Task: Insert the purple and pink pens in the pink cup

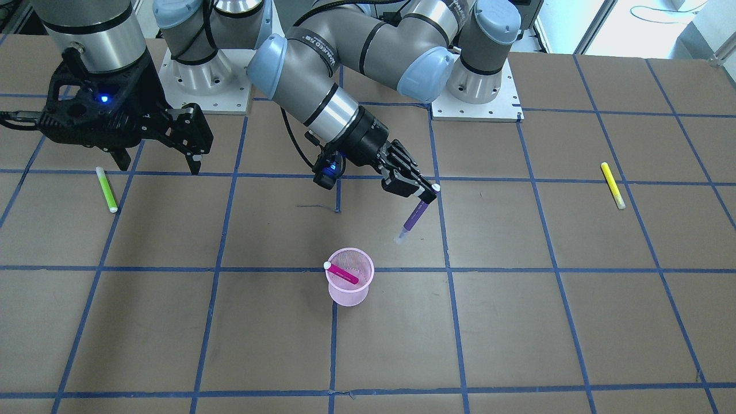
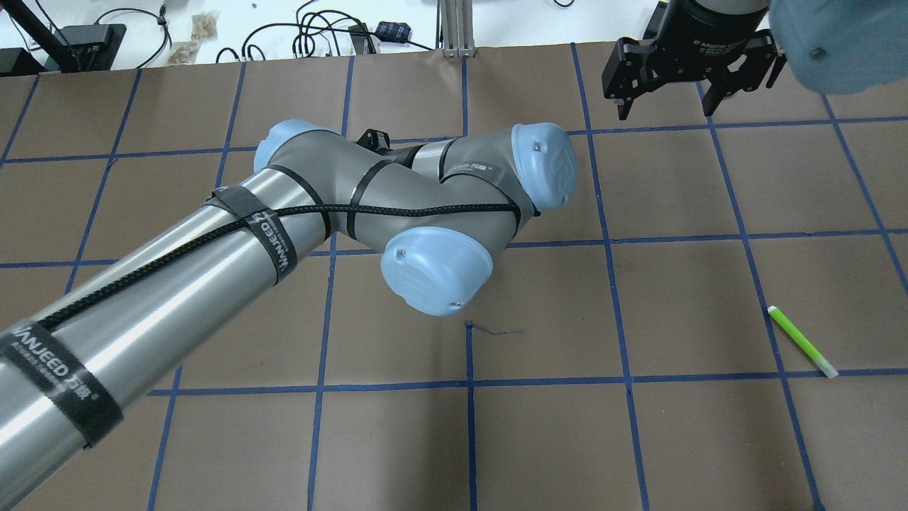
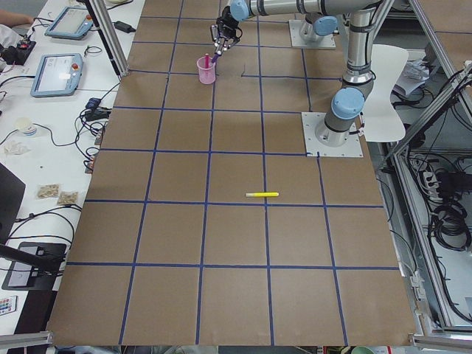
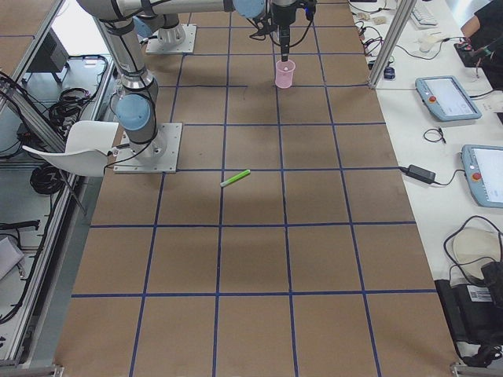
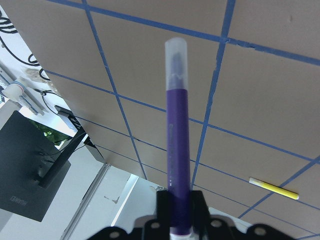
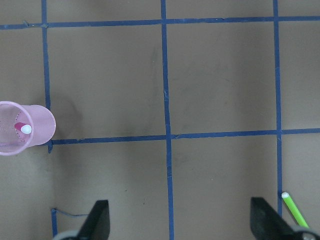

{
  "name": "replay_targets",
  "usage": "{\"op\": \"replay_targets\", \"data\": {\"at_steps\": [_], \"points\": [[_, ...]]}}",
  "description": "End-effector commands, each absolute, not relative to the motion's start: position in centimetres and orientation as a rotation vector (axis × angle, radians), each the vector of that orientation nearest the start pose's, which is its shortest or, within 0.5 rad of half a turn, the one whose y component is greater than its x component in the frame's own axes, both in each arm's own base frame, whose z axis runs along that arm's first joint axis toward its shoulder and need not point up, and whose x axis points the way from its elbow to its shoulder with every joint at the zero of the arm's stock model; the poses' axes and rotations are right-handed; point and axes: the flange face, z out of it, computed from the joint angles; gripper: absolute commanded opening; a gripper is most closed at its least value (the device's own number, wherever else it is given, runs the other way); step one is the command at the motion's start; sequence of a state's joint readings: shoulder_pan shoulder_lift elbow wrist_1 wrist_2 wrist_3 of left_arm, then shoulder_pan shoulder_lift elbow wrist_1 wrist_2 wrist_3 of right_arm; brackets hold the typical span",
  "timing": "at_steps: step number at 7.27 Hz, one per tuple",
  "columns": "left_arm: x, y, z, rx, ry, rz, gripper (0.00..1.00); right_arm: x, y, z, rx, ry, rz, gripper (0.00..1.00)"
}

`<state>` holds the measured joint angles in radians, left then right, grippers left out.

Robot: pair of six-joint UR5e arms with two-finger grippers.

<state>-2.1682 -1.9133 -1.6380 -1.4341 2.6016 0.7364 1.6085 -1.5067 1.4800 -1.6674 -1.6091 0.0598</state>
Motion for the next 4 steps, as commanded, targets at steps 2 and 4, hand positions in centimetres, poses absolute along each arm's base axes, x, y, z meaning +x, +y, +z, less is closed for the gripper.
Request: {"op": "replay_targets", "data": {"at_steps": [2,4], "points": [[-40.9,-43.8,29.9,1.481,1.354,0.391,0.00,15.1,-52.8,51.4,0.052,3.152,-0.261,1.00],[-42.4,-44.4,28.9,1.459,1.315,0.352,0.00,15.1,-52.9,51.5,0.053,3.149,-0.281,1.00]]}}
